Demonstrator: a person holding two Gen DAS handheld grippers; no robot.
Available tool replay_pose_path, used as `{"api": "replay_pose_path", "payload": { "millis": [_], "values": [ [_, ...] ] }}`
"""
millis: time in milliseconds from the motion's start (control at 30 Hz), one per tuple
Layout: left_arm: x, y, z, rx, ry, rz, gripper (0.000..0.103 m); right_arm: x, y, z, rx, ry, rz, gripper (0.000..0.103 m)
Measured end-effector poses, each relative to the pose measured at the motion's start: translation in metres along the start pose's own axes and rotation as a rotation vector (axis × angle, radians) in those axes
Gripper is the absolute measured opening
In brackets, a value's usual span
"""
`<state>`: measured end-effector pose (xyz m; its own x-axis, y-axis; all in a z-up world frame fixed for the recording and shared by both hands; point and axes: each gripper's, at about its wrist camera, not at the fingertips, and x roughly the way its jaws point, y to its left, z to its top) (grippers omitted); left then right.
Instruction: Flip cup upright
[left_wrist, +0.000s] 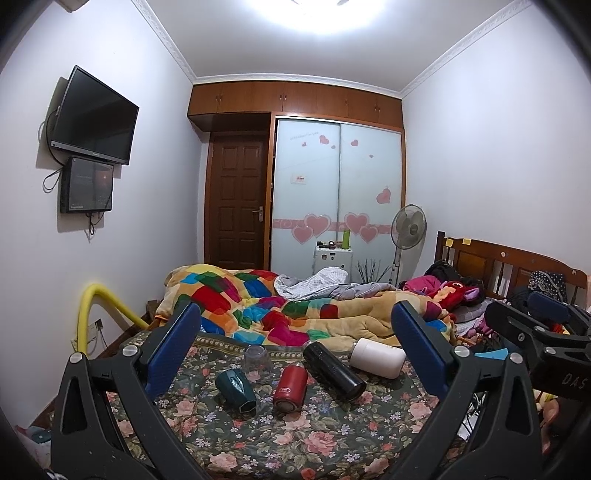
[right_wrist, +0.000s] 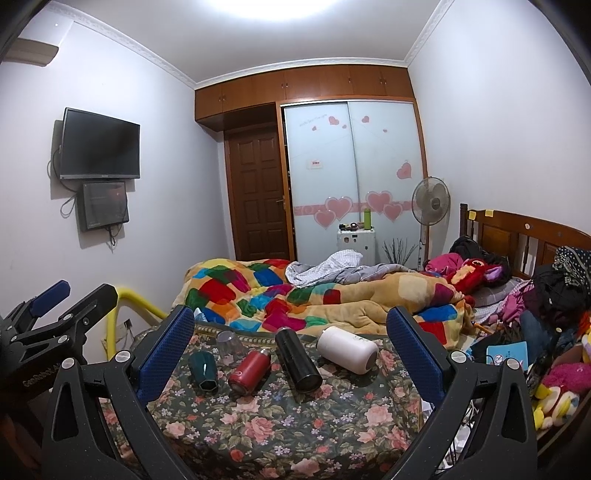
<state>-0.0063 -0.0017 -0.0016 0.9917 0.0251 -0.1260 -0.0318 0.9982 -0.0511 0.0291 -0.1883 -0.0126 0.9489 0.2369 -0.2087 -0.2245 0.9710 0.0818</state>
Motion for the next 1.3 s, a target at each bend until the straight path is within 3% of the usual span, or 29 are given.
{"api": "replay_pose_path", "payload": {
  "millis": [300,467,633,833,1000,1300],
  "values": [
    [0.017,0.001,-0.002,-0.001,0.017,-0.002,0.103,0.01,-0.005,-0.002,0.005,0.019,-0.004,0.103],
    [0.045,0.01,-0.01,-0.033,0.066,0.016,0.103,0.029,-0.01,-0.005,0.008,0.054,-0.019,0.103],
    [0.103,0.021,-0.033,-0.032,0.202,0.031,0.103,0.059,-0.019,-0.013,0.02,0.118,-0.041,0.103],
    [0.188,0.026,-0.084,-0.007,0.433,-0.002,0.103,0.103,-0.033,-0.028,0.03,0.218,-0.078,0.103],
    [0.243,0.025,-0.125,-0.006,0.572,-0.054,0.103,0.142,-0.044,-0.047,0.039,0.318,-0.102,0.103],
    [0.33,0.021,-0.183,0.024,0.754,-0.098,0.075,0.194,-0.059,-0.073,0.06,0.438,-0.108,0.103]
  ]
}}
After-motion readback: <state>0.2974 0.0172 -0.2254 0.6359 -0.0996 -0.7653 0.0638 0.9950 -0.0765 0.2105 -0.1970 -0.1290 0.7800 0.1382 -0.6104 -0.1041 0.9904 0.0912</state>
